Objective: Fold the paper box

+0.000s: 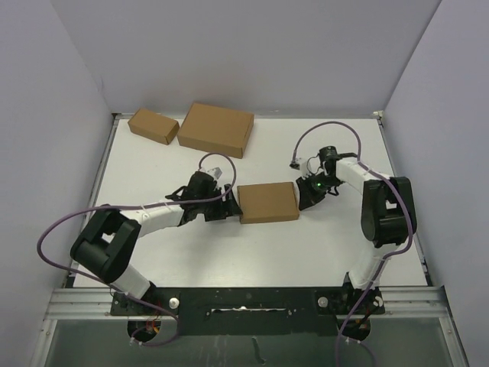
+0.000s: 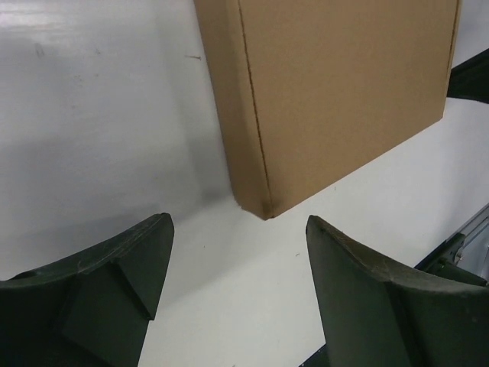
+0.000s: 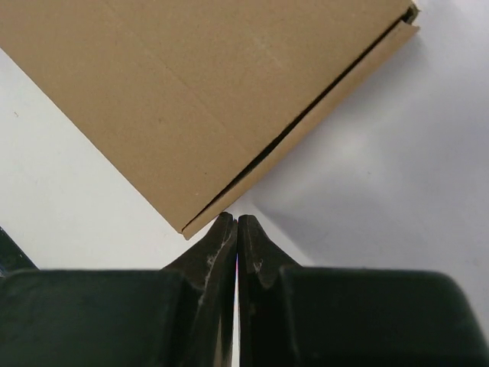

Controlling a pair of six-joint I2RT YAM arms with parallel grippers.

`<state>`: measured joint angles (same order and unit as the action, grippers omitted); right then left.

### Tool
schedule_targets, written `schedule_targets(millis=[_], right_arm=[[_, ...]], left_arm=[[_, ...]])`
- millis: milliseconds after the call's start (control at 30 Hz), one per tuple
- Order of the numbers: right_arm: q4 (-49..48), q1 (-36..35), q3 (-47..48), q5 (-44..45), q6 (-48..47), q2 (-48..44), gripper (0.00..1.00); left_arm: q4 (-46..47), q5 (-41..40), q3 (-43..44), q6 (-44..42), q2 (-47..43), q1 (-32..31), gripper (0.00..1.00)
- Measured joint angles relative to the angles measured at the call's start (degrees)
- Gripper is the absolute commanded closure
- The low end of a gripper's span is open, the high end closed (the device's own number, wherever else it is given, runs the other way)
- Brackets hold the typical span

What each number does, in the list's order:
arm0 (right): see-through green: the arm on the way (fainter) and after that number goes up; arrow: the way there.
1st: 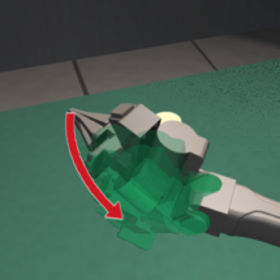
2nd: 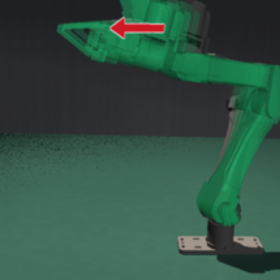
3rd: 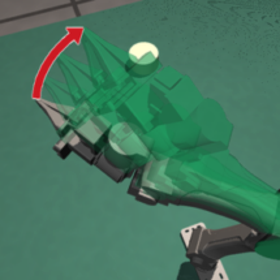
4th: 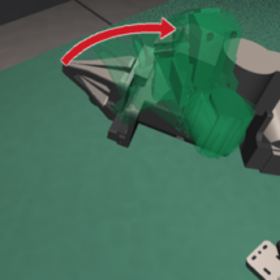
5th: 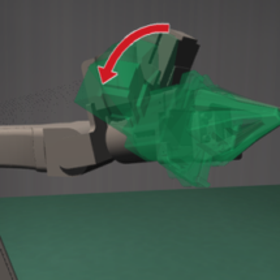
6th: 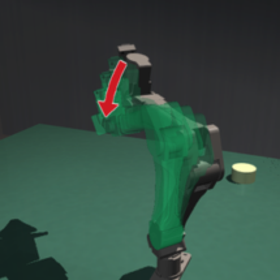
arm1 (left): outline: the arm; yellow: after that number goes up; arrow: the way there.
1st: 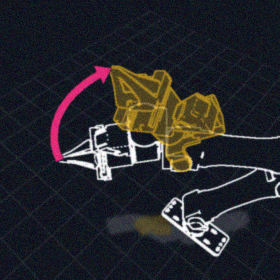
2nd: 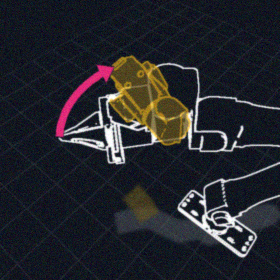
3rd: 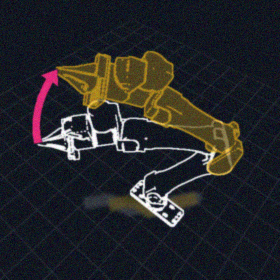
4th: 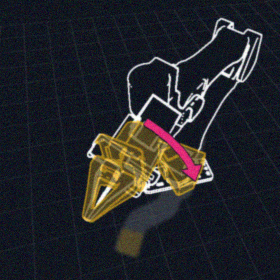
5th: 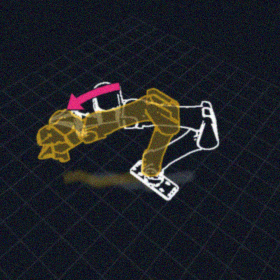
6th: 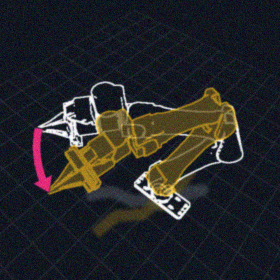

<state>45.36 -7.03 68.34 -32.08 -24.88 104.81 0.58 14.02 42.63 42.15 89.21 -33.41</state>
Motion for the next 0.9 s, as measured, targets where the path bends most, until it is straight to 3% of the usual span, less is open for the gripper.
schedule_targets(millis=[367, 500, 567, 667, 800, 900], right_arm=[[-0.59, -2.47, 0.13, 0.87, -0.11, -0.15, 1.00], [-0.57, -0.04, 0.04, 0.70, -0.96, -3.80, 0.96], [-0.79, 1.55, -0.04, 0.61, -1.97, -9.46, 0.85], [-1.31, 3.34, 0.20, 0.48, -3.52, -19.47, 0.59], [0.26, 5.25, 5.40, -1.31, -6.05, -29.35, 0.05], [1.05, 7.82, 12.24, -2.75, -8.02, -33.18, 0.02]], left_arm=[[0.24, 0.33, 2.54, -0.09, 1.20, 0.94, 0.30], [-4.79, -1.90, 2.47, -1.95, -3.76, 1.29, 0.25], [-6.64, -2.78, 2.40, -3.04, -9.46, 1.53, 0.18], [-9.57, -2.80, 3.76, -5.27, -19.85, 3.30, 0.11], [-14.64, -0.50, 12.90, -7.41, -25.57, 8.44, 0.02], [-17.38, 2.03, 20.90, -8.20, -26.21, 12.15, 0.02]])
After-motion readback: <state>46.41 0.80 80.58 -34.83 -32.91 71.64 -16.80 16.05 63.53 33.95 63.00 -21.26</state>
